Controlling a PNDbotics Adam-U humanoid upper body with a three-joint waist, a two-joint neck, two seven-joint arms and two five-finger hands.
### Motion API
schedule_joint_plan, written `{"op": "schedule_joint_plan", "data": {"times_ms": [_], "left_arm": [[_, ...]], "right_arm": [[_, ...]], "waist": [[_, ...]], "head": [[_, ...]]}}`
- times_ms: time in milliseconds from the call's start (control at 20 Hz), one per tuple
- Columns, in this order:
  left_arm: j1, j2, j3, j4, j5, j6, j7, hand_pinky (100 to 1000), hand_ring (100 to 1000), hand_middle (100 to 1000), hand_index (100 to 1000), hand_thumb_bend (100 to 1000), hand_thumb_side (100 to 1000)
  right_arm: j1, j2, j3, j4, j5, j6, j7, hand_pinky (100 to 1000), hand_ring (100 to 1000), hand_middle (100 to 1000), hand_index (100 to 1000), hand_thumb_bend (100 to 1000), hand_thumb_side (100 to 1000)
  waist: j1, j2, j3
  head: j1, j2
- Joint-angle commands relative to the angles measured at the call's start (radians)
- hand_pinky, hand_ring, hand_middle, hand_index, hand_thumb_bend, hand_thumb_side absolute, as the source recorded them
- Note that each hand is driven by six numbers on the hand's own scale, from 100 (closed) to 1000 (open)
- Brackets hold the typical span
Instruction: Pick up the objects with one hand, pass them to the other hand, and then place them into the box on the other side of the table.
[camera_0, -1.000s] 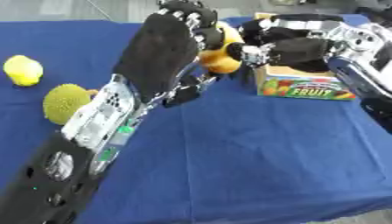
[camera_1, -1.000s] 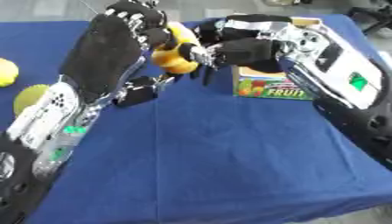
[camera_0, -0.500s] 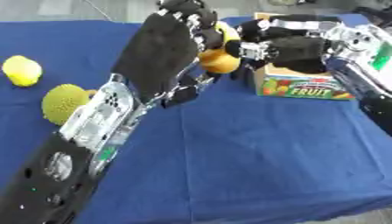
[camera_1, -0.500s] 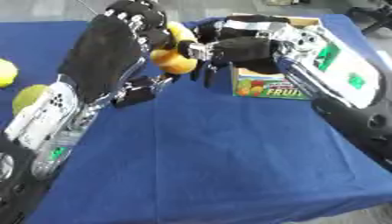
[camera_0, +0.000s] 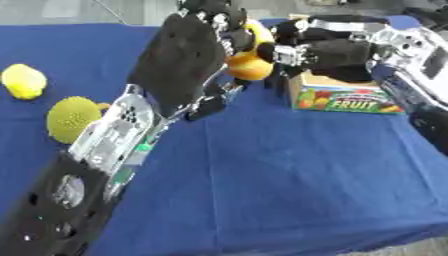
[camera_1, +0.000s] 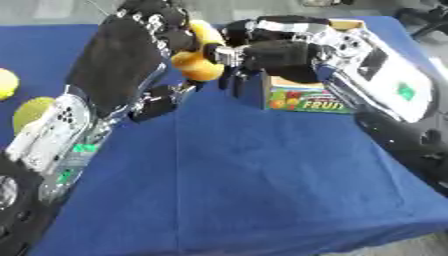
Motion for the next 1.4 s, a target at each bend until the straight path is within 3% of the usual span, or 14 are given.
{"op": "schedule_joint_plan", "data": {"times_ms": [50, 550, 1000, 1150, 1400], "left_arm": [[-0.009, 0.008, 0.024, -0.003, -0.014, 0.047, 0.022, 885, 811, 774, 882, 1000, 101], [-0.003, 0.023, 0.022, -0.01, 0.029, 0.113, 0.109, 884, 807, 760, 882, 1000, 153], [-0.004, 0.039, 0.015, -0.024, 0.029, 0.076, 0.118, 890, 818, 772, 882, 1000, 156], [-0.004, 0.04, 0.016, -0.024, 0.015, 0.057, 0.109, 898, 826, 772, 873, 1000, 278], [-0.002, 0.04, 0.016, -0.024, 0.001, 0.036, 0.1, 901, 830, 773, 879, 1000, 317]], "right_arm": [[-0.006, -0.019, -0.014, -0.021, -0.013, -0.005, -0.006, 438, 546, 484, 520, 100, 433], [0.014, -0.036, -0.02, -0.021, -0.001, -0.005, -0.031, 432, 539, 476, 510, 100, 395], [0.026, -0.043, -0.023, -0.021, -0.002, 0.004, -0.046, 428, 535, 474, 507, 100, 392], [0.027, -0.044, -0.025, -0.021, -0.004, 0.008, -0.052, 425, 533, 472, 504, 100, 390], [0.028, -0.045, -0.029, -0.021, -0.013, 0.012, -0.063, 424, 532, 472, 504, 100, 396]], "waist": [[-0.01, -0.002, -0.003], [-0.01, -0.004, -0.006], [-0.01, -0.004, -0.005], [-0.01, -0.004, -0.004], [-0.009, -0.004, -0.005]], "head": [[0.002, -0.001], [0.008, -0.003], [0.005, -0.001], [0.005, -0.002], [0.003, -0.002]]}}
